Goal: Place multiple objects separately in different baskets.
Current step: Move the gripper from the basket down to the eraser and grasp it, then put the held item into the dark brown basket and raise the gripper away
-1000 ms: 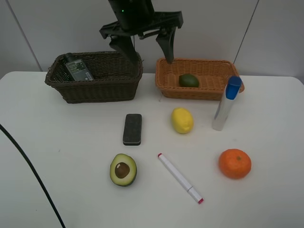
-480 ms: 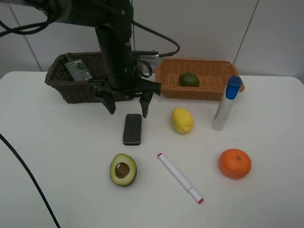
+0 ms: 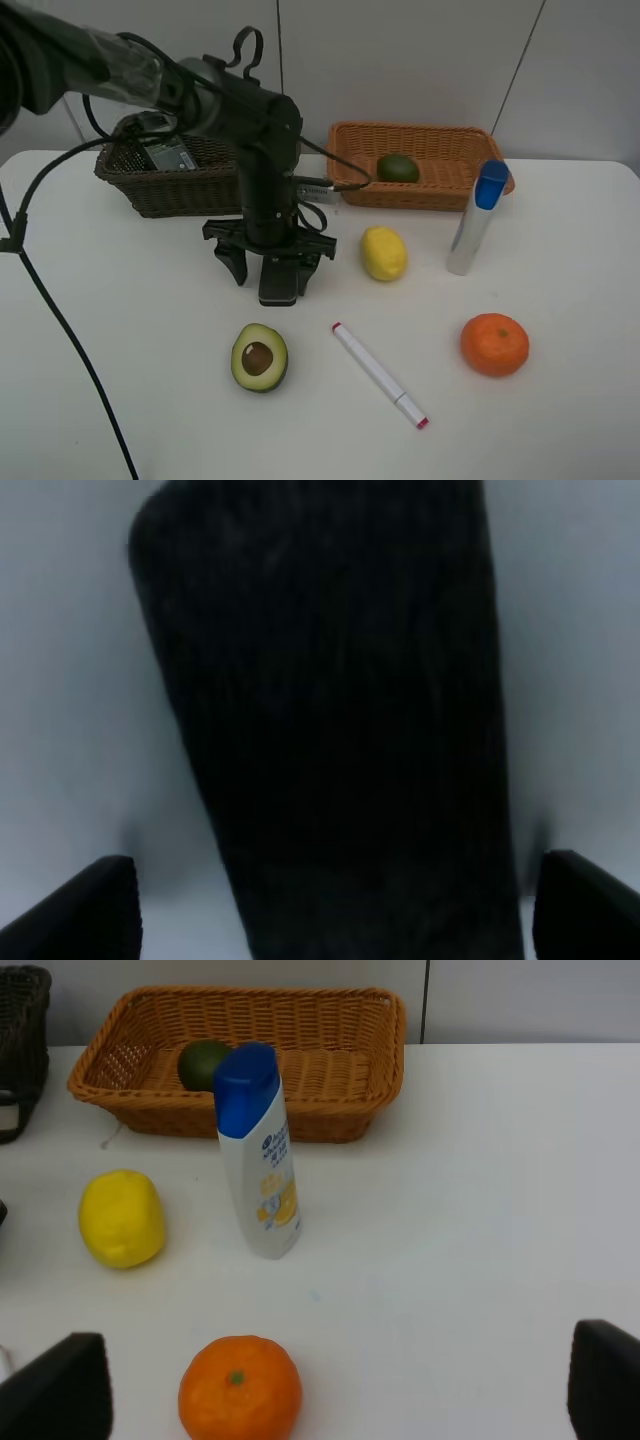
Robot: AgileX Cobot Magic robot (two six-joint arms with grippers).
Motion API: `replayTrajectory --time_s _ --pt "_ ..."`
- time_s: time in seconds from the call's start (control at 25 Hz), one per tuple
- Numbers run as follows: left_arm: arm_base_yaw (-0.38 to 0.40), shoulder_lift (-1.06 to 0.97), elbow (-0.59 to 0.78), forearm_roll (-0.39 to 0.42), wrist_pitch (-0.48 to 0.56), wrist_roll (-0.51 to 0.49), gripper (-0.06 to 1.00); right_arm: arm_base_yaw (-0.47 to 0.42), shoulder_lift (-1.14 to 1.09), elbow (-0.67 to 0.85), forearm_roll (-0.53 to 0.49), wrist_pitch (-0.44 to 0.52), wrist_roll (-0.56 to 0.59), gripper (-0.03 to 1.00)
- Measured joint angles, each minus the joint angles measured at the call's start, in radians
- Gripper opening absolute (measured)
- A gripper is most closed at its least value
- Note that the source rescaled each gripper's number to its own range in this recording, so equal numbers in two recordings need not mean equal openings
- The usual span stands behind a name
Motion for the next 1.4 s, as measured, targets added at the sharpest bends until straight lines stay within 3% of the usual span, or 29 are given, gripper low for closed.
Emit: replayTrajectory --time_s 0.08,0.16,0.2,0.28,0.32,0.52,0.8,1.0,1.24,1.4 --pt "0.0 0.009 0.0 0.008 -0.021 0.0 1.0 0.0 0.0 0.0 0.0 0.0 0.0 1.0" --pt "0.0 0.009 0.0 0.019 -0.027 0.0 0.93 0.0 0.0 0.0 0.0 0.0 0.0 1.0" --pt "0.0 0.009 0.0 0.019 -0.029 0.0 0.81 0.0 0.0 0.0 0.0 0.0 0.0 1.0" --pt "0.0 0.009 0.0 0.019 -0.03 0.0 0.41 0.0 0.0 0.0 0.0 0.0 0.0 1.0" --pt "0.0 0.009 0.0 0.019 -0.03 0.0 0.32 0.0 0.0 0.0 0.0 0.0 0.0 1.0" --pt "0.0 0.008 0.0 0.006 -0.014 0.018 0.33 0.0 0.0 0.0 0.0 0.0 0.0 1.0" --pt "0.0 -0.173 0.0 -0.097 0.028 0.155 0.33 0.0 0.0 0.0 0.0 0.0 0.0 1.0" --pt "0.047 -0.32 -0.015 -0.067 -0.111 0.197 0.33 0.0 0.0 0.0 0.0 0.0 0.0 1.0" --pt "0.219 -0.31 -0.066 0.019 -0.294 0.208 0.33 0.0 0.0 0.0 0.0 0.0 0.0 1.0" --pt "0.305 -0.254 -0.068 0.03 -0.408 0.208 0.33 0.0 0.0 0.0 0.0 0.0 0.0 1.0"
